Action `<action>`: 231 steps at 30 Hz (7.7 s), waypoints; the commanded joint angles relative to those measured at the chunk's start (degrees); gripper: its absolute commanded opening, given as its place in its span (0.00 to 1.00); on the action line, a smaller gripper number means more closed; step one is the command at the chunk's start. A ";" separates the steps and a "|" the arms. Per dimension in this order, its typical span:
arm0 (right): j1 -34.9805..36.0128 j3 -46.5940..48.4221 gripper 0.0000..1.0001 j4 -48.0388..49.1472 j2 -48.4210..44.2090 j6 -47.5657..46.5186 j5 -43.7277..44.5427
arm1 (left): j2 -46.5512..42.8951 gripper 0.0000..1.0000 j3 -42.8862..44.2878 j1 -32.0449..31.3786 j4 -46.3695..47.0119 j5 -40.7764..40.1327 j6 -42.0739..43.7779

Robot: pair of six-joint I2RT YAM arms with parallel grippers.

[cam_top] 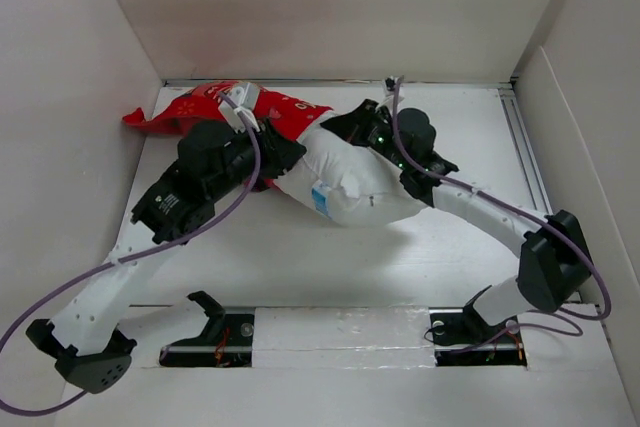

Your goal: Put the pillow into the pillowcase

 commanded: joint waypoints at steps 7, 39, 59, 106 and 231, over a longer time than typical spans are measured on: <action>-9.53 -6.78 0.00 25.81 -14.06 12.00 3.35 | -5.11 0.00 11.03 -1.19 -3.69 4.99 1.78; 6.67 -30.68 0.86 40.61 0.46 6.11 4.67 | -9.84 0.00 -27.71 -0.14 13.27 1.75 -5.17; 0.75 -5.83 0.97 -2.07 23.81 -13.57 -12.88 | -15.29 0.00 -26.23 -1.19 -16.79 -28.93 -27.23; -6.63 9.08 0.95 5.69 28.11 -19.74 -32.93 | -9.66 0.00 -41.26 -1.19 -11.86 -25.68 -36.72; 2.70 -14.79 0.97 8.24 15.11 -29.48 36.78 | 27.43 0.00 -10.59 14.90 -2.28 -35.08 -11.94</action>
